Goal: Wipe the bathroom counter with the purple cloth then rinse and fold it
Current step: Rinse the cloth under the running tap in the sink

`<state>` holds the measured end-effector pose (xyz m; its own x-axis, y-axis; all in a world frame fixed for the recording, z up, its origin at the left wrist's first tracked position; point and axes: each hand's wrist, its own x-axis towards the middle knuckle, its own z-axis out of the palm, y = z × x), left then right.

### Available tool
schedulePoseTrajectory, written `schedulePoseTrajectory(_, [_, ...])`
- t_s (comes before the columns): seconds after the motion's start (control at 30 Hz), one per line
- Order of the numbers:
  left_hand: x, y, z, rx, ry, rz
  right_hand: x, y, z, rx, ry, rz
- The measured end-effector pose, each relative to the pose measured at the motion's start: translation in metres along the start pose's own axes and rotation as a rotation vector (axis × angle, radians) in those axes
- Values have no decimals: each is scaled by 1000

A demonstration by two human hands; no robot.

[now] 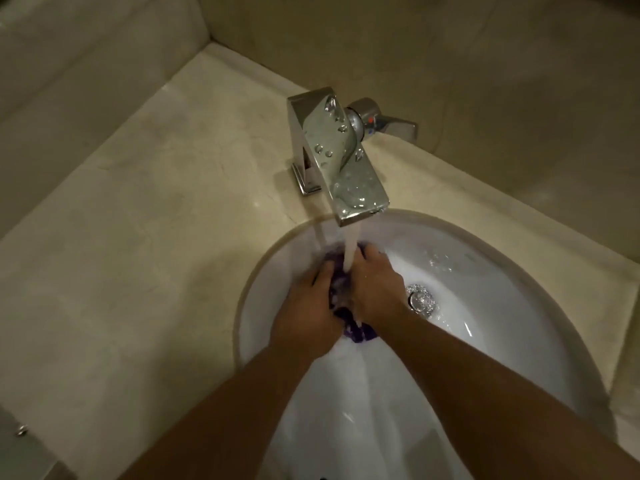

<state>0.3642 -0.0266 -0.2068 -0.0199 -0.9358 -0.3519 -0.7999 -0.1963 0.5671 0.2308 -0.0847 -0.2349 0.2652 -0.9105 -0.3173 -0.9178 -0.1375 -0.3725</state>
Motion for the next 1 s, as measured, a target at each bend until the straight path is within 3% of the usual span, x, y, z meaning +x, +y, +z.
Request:
schedulePoseTrajectory(0.1, [-8, -7, -10, -12, -36, 36, -11, -2, -15, 106, -76, 24])
schedulePoseTrajectory(0.17, [-13, -8, -18, 27, -46, 53, -26, -3, -23, 171, -40, 38])
schedulePoseTrajectory(0.33, [-25, -7, -27, 96, 136, 150, -72, -4, -35, 577, 82, -8])
schedulePoseTrajectory(0.43, [-19, -5, -24, 195, 145, 199, -82, 8, -32, 237, 184, -126])
schedulePoseTrajectory(0.5, [-12, -1, -17, 354, 89, 236, -74, 18, -27, -92, 31, -122])
schedulePoseTrajectory(0.57, [-7, -2, -8, 546, 50, 282, -62, 26, -18, -251, -128, -141])
schedulePoseTrajectory(0.77, [1, -4, 21, 587, -14, 190, -29, 43, -11, -245, -142, -283])
schedulePoseTrajectory(1.0, [23, 1, 16, 512, 99, 212, 3, 46, -10, -40, -192, -345])
